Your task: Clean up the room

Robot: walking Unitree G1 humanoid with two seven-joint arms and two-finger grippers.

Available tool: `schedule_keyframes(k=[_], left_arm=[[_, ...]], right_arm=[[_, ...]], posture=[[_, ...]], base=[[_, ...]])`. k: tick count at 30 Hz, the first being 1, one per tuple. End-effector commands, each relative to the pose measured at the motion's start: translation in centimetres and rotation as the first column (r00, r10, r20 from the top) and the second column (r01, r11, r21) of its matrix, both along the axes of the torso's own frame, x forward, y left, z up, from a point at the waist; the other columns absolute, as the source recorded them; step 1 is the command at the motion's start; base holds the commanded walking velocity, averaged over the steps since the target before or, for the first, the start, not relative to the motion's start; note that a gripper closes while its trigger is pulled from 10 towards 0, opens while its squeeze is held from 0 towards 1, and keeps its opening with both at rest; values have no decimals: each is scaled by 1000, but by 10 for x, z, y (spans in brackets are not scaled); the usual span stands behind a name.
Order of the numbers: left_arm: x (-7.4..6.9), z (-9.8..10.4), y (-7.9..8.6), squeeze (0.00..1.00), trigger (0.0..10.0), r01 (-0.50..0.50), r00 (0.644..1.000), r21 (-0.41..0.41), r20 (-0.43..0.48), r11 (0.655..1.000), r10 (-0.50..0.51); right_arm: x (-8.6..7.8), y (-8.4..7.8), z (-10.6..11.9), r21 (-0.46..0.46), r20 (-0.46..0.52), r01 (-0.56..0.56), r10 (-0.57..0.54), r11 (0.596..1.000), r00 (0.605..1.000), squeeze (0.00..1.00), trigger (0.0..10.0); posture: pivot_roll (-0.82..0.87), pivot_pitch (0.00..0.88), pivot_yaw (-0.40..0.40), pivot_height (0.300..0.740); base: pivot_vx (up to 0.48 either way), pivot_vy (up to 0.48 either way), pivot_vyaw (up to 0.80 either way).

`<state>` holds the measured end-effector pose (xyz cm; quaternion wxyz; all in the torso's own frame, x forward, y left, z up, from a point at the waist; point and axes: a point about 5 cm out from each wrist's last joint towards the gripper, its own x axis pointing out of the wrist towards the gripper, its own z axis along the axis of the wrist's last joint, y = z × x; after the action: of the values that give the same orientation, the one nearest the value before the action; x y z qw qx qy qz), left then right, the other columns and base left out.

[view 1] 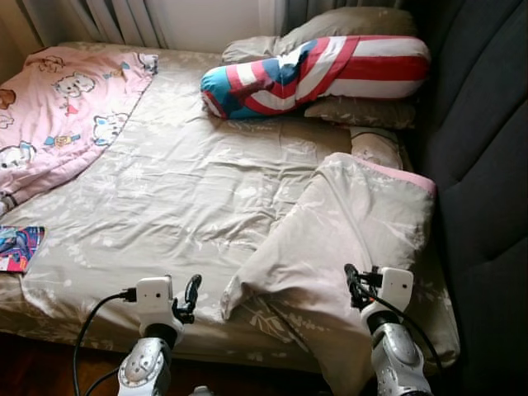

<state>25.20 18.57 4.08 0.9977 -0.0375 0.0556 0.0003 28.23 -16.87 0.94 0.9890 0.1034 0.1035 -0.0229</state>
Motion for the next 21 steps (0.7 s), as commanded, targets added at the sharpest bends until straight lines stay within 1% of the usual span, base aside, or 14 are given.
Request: schedule_keyframes(k=[1,3,5,8,9,11,13,14,15,21], left_arm=[[-2,-2,-2,0,10000,10,1000,-7,-20,1000,-10],[-3,-3,-2,0,10000,12,1000,-6,-23,1000,-13],[-4,-4,-2,0,10000,16,1000,-2,-26,1000,-16],[-5,-4,-2,0,10000,16,1000,-1,-26,1000,-16],[-6,-3,-1,0,10000,18,1000,0,-25,1000,-18],[-6,-3,-1,0,10000,19,1000,1,-25,1000,-19],[-6,-2,0,0,10000,20,1000,4,-24,1000,-20],[-6,-2,1,0,10000,21,1000,6,-23,1000,-21],[-6,-1,1,0,10000,22,1000,7,-22,1000,-22],[-9,3,6,0,10000,33,999,16,-19,999,-33]], right_arm=[[-2,-7,-5,-8,-42,27,-27,1000,999,0,10000],[-2,-9,-5,0,-52,46,-46,999,998,0,10000],[-1,-17,-8,12,-89,83,-81,996,993,0,10000],[-2,-20,-9,6,-111,98,-97,995,989,0,10000],[-4,-27,-14,-2,-163,135,-133,991,978,0,10000],[-5,-33,-17,13,-205,181,-175,983,963,0,10000],[-7,-36,-21,18,-253,203,-192,979,948,0,10000],[-8,-39,-23,29,-276,225,-209,974,938,984,10000],[-8,-40,-24,36,-290,240,-220,970,931,1000,10000],[-5,-45,-23,82,-322,296,-256,952,911,1000,10000]], posture=[[-56,181,-10,675],[-57,182,-9,675],[-54,178,-8,675],[-52,177,-7,675],[-42,175,-7,675],[-37,175,-7,675],[-29,178,-4,675],[-23,178,-2,675],[-23,178,-2,675],[11,195,24,675]], base=[[0,0,0],[0,0,0],[0,0,0],[0,0,0],[0,0,0],[0,0,0],[0,0,0],[0,0,0],[0,0,0],[0,0,0]])
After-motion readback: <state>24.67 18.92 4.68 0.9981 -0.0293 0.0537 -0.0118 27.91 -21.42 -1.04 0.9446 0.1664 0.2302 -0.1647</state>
